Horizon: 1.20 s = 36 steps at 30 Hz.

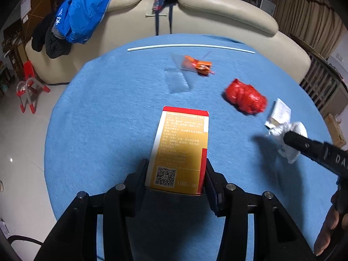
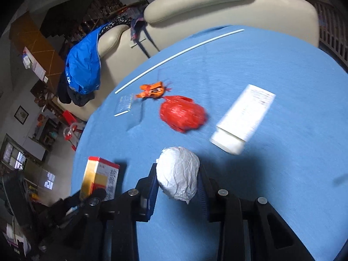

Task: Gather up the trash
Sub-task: 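Hold the tissue ball in the right tool while the left tool holds the medicine box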

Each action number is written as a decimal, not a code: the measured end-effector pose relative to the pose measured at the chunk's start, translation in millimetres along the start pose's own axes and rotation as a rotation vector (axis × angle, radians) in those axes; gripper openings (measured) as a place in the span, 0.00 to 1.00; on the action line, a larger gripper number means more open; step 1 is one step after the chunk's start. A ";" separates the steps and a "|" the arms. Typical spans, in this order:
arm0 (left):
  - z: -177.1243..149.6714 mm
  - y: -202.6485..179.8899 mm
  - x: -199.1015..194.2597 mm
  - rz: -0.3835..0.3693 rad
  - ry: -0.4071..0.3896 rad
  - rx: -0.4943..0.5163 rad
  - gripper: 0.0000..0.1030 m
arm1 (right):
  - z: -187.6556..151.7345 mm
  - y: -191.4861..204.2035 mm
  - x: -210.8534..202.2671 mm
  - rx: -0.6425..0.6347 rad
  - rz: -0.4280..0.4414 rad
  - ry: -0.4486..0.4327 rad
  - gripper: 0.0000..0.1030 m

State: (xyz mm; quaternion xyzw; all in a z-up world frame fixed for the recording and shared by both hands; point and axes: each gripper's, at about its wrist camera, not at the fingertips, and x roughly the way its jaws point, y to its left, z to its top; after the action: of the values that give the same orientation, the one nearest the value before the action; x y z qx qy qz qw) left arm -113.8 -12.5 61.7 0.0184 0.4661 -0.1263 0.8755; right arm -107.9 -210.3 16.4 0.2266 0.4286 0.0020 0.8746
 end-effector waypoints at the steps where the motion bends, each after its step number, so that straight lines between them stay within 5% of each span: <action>1: -2.4 -4.6 -3.6 0.004 -0.002 0.008 0.48 | -4.3 -5.1 -7.1 -0.001 -0.011 -0.006 0.34; 19: -28.4 -74.1 -45.7 -0.023 -0.042 0.154 0.48 | -69.9 -64.0 -108.1 0.081 -0.047 -0.111 0.34; 36: -42.1 -117.6 -64.5 -0.052 -0.069 0.244 0.48 | -91.5 -90.7 -156.9 0.168 -0.061 -0.205 0.34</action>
State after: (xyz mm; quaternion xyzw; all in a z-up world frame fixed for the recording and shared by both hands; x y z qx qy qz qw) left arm -210.4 -106.8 101.0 0.1083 0.4174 -0.2055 0.8785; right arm -293.2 -286.6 49.3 0.2848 0.3423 -0.0837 0.8915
